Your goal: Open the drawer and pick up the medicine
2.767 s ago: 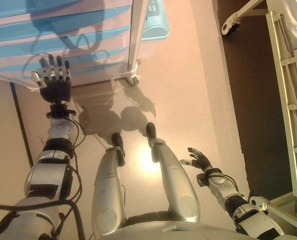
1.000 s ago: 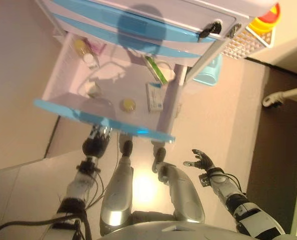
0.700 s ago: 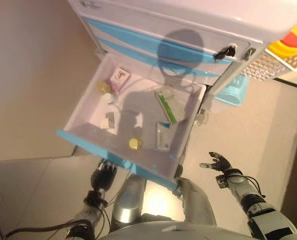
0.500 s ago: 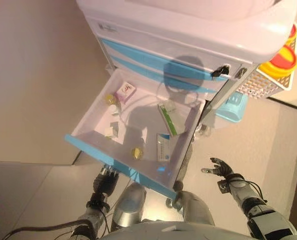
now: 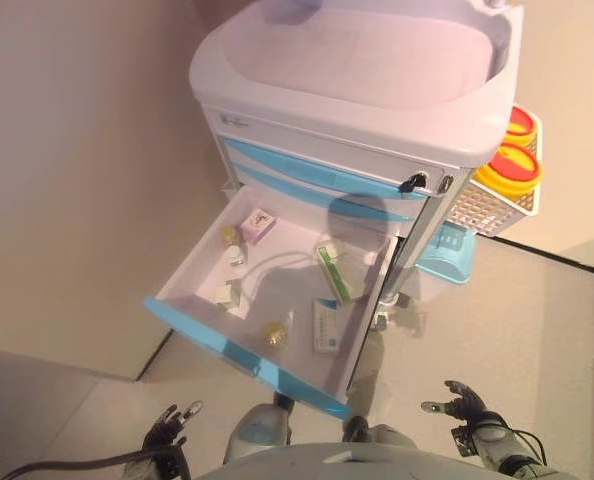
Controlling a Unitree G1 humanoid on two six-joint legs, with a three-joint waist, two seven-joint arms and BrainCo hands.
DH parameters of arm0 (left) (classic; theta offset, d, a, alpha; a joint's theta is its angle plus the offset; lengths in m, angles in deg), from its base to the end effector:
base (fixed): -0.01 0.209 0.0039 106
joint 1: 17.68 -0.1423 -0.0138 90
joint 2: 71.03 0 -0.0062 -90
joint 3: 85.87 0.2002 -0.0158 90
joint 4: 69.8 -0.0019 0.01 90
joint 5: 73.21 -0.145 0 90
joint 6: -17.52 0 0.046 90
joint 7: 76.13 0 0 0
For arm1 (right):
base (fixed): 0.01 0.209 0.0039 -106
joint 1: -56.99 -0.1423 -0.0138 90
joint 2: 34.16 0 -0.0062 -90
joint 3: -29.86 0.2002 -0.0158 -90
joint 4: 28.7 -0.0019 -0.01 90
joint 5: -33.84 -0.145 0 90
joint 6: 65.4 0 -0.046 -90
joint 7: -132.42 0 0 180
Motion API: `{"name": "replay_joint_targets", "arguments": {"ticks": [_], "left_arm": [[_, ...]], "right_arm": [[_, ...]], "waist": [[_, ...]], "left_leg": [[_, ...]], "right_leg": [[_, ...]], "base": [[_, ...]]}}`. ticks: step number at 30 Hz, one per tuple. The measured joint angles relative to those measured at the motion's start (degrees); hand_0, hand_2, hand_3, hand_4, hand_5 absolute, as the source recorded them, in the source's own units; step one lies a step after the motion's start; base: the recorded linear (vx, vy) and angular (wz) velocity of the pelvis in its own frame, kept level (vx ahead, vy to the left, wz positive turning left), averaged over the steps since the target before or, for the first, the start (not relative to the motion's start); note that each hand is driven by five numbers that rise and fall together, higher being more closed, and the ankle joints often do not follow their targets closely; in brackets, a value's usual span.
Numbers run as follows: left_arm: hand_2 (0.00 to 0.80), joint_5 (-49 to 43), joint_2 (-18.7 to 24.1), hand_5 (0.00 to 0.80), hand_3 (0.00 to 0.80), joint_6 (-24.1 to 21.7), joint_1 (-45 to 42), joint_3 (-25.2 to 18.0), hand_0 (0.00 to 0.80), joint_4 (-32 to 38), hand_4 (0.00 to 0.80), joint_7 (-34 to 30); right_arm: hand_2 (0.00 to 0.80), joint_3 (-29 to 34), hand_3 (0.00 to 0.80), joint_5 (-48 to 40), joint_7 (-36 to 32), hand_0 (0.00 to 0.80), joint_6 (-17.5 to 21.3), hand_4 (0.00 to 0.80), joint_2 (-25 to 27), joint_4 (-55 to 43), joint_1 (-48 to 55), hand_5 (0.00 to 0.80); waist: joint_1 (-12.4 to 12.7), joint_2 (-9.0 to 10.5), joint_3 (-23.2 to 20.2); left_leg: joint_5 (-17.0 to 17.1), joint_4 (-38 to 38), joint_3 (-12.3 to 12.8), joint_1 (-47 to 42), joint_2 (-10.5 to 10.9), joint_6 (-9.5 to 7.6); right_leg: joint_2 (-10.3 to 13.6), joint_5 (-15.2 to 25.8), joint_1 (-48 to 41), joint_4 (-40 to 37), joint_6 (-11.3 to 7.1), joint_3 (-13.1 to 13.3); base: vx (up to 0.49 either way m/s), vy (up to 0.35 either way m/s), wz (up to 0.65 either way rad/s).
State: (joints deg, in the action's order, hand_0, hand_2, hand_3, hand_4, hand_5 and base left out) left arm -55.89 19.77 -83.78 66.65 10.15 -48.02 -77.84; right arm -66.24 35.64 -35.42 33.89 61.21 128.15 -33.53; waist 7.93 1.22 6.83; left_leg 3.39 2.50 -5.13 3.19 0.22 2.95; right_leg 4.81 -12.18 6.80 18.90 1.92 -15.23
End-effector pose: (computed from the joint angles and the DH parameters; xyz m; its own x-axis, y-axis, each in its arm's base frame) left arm 0.0500 0.2532 -0.1319 0.4603 0.2293 -0.8576 -0.1697 0.9710 0.1686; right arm 0.0954 -0.2760 -0.1152 0.5566 -0.4361 -0.7071 -0.0173 0.8449 -0.5346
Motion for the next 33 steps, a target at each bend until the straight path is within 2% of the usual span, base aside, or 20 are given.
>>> {"name": "replay_joint_targets", "arguments": {"ticks": [1, 3, 6, 8, 11, 15, 17, 21, 26, 33], "left_arm": [[0.0, -2.36, 0.08, 0.0, 0.0, 0.09, -0.28, 1.04, 0.0, -0.03, 0.0, 0.76], [0.0, -5.56, 0.05, 0.0, 0.0, 1.12, -0.31, 2.59, 0.0, 0.15, 0.0, 1.66], [0.0, -7.14, -0.19, 0.0, 0.0, 3.03, -0.42, 3.01, 0.0, 0.03, 0.0, 2.01], [0.0, -7.62, -0.32, 0.0, 0.0, 3.72, -0.36, 2.92, 0.0, -0.32, 0.0, 1.9], [0.0, -7.77, -0.57, 0.0, 0.0, 3.7, -0.35, 2.94, 0.0, -0.89, 0.0, 1.17], [0.0, -7.77, -1.0, 0.0, 0.0, 3.76, 0.04, 2.94, 0.0, -1.63, 0.0, 0.25], [0.0, -7.78, -1.51, 0.0, 0.0, 3.75, 0.06, 2.96, 0.0, -2.17, 0.0, -0.14], [0.0, -7.8, -2.5, 0.0, 0.0, 3.76, 0.24, 3.21, 0.0, -2.66, 0.0, -0.2], [0.0, -8.46, -2.58, 0.0, 0.0, 4.63, 1.34, 4.16, 0.0, -2.61, 0.0, -0.43], [0.0, -8.46, -2.41, 0.0, 0.0, 5.68, 1.97, 5.58, 0.0, -2.27, 0.0, -0.53]], "right_arm": [[0.0, 0.61, 0.0, 0.01, 1.27, 0.0, 0.31, 0.0, 0.1, -2.92, 0.77, 0.0], [0.0, 1.21, 0.0, 0.71, 3.03, 0.0, -0.25, 0.0, 0.98, -12.63, 2.61, 0.0], [0.0, 1.21, 0.0, 6.8, 3.81, 0.0, 0.4, 0.0, 4.15, -35.42, 5.86, 0.0], [0.0, 1.33, 0.0, 11.44, 3.32, 0.0, 2.07, 0.0, 6.71, -44.67, 6.57, 0.0], [0.0, 1.34, 0.0, 17.96, 0.5, 0.0, 8.11, 0.0, 11.49, -55.68, 6.57, 0.0], [0.0, 0.81, 0.0, 20.14, -6.62, 0.0, 16.31, 0.0, 15.16, -67.2, 5.46, 0.0], [0.0, -1.12, 0.0, 20.16, -10.07, 0.0, 19.55, 0.0, 16.8, -70.06, 3.32, 0.0], [0.0, -8.25, 0.0, 20.17, -16.48, 0.0, 23.21, 0.0, 19.18, -73.21, -3.0, 0.0], [0.0, -19.4, 0.0, 20.98, -20.47, 0.0, 22.5, 0.0, 19.34, -72.01, -12.97, 0.0], [0.0, -31.86, 0.0, 26.66, -23.01, 0.0, 21.37, 0.0, 17.13, -58.73, -23.65, 0.0]], "waist": [[-0.4, 0.43, -0.43], [-2.77, 0.88, -0.92], [-6.08, 0.16, -0.98], [-8.09, -0.19, -1.05], [-8.97, -0.41, -1.14], [-9.59, -0.49, -1.26], [-9.31, -0.5, -1.26], [-7.66, -0.74, -1.4], [-3.72, -1.14, -1.54], [1.52, -1.69, -1.16]], "left_leg": [[-0.16, 0.0, 0.65, -0.14, 0.02, -0.25], [-0.49, -0.46, 1.86, -0.85, 0.01, -0.75], [-0.7, -1.19, 4.35, -1.37, -0.23, -1.35], [-0.79, -1.78, 5.21, -2.06, -0.33, -1.64], [-0.83, -3.01, 7.18, -3.17, -0.57, -2.02], [-0.84, -3.77, 7.94, -3.74, -0.83, -2.09], [-0.84, -3.81, 7.9, -3.68, -0.84, -2.08], [-0.75, -3.8, 7.29, -3.92, -0.91, -1.94], [-0.48, -3.78, 5.24, -3.61, -0.84, -1.66], [0.23, -3.95, -0.02, -3.34, -0.06, -1.32]], "right_leg": [[-0.23, 0.16, 0.0, -0.24, -0.24, 1.13], [-0.72, 0.95, -0.13, -1.46, -0.71, 3.25], [-1.61, 3.02, -0.45, -4.31, -1.32, 5.87], [-1.85, 4.15, -1.35, -6.25, -1.53, 6.83], [-2.37, 5.27, -2.27, -8.58, -2.1, 8.44], [-2.68, 6.44, -3.33, -10.97, -2.25, 8.8], [-2.68, 6.48, -3.34, -11.08, -2.2, 8.68], [-2.77, 6.62, -4.47, -12.09, -2.17, 7.83], [-2.7, 6.72, -5.83, -13.09, -2.09, 5.29], [-2.49, 6.71, -9.3, -16.02, -2.06, -0.07]], "base": [[0.03, 0.03, -0.42], [0.03, 0.04, -0.4], [0.032, 0.039, -0.48], [0.031, 0.035, -0.28], [0.023, 0.028, -0.28], [0.004, -0.003, -0.11], [0.0, 0.0, 0.0], [-0.001, -0.029, 0.13], [-0.005, -0.028, 0.25], [-0.003, -0.016, 0.41]]}}
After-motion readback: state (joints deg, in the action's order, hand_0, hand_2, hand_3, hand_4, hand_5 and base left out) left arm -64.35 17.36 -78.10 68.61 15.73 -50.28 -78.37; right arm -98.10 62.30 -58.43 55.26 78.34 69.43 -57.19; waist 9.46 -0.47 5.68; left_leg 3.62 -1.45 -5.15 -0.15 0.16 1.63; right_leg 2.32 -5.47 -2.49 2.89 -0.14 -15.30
